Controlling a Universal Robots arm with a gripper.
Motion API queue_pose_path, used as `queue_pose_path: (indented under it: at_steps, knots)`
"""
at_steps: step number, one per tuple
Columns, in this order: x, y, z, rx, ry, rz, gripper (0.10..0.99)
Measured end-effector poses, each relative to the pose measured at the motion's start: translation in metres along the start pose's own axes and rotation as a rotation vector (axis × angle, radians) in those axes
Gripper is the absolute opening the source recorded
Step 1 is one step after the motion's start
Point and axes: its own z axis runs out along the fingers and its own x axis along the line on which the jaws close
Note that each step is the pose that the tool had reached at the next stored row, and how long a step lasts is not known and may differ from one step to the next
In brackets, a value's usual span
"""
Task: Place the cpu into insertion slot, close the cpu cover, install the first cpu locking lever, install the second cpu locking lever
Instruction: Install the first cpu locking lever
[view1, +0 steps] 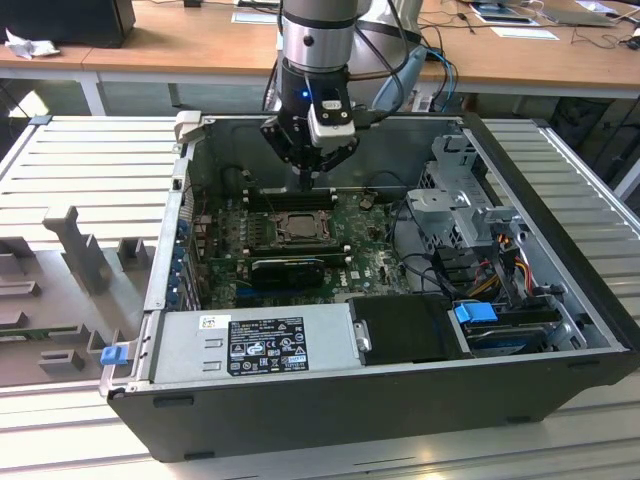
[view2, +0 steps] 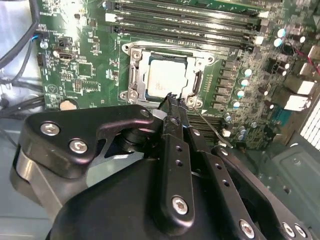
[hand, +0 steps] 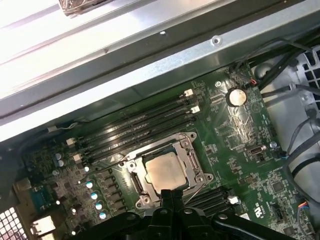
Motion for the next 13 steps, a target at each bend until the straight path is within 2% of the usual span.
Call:
queue_pose_path:
  at_steps: [13]
  knots:
    - [0.0000,0.0000,0.0000,0.002,-0.0036,-0.153,0.106]
